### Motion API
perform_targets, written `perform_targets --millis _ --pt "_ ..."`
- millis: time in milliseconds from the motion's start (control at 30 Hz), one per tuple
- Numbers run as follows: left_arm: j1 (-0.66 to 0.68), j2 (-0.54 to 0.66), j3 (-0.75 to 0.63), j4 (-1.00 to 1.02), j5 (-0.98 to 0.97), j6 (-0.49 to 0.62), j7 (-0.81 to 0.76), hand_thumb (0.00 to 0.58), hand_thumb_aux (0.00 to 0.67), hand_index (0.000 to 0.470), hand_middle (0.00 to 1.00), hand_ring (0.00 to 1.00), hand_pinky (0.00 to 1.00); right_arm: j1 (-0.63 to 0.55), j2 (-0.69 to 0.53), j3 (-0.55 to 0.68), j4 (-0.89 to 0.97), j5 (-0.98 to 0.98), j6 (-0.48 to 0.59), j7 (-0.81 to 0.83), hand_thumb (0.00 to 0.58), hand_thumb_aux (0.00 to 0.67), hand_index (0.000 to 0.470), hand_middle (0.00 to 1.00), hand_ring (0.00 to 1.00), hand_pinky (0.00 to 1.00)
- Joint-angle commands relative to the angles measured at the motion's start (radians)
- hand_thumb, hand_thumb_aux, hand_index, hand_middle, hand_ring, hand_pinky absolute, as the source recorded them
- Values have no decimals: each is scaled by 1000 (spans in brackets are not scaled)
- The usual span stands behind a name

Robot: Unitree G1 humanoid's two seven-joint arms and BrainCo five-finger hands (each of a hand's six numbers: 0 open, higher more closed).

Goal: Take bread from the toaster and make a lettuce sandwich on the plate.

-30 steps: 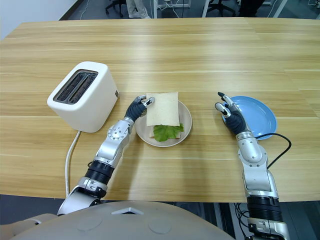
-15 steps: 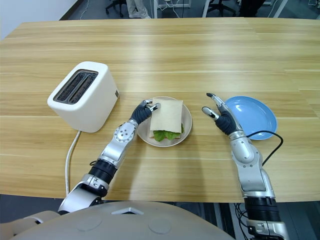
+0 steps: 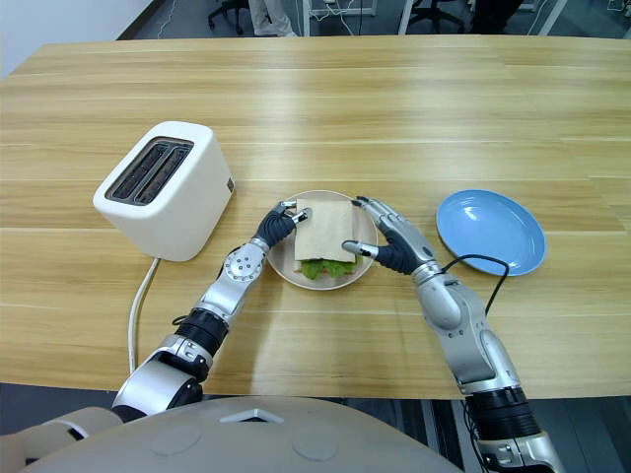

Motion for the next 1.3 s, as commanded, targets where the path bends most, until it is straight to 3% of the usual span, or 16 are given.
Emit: perform_targets --millis 33,633,900,1033,1067,1100,1300 --pt "2 13 -8 80 28 3 10 580 670 460 1000 1000 1000 -15 -11 51 -16 -81 -18 -6 0 0 0 0 0 0" --pt "-10 19 -34 148 78 -24 38 580 670 460 1000 1000 1000 -72 -41 261 81 -371 -44 -35 0 0 0 0 0 0" --pt "1 31 -25 108 95 -24 55 580 670 460 1000 1000 1000 -25 -105 340 125 -461 -24 40 0 0 0 0 0 0" --pt "19 65 -43 -3 166 -24 122 580 670 460 1000 1000 1000 -18 -116 366 158 -469 -11 57 0 0 0 0 0 0" --pt "26 80 -47 -57 202 -22 156 417 315 216 475 475 475 -19 -116 373 166 -471 -9 58 0 0 0 0 0 0" --pt "33 97 -52 -117 245 -18 193 0 0 0 0 0 0 -20 -116 378 173 -472 -8 60 0 0 0 0 0 0" --pt "50 208 -82 -442 507 34 331 0 0 0 0 0 0 -37 -114 402 203 -477 3 63 0 0 0 0 0 0"
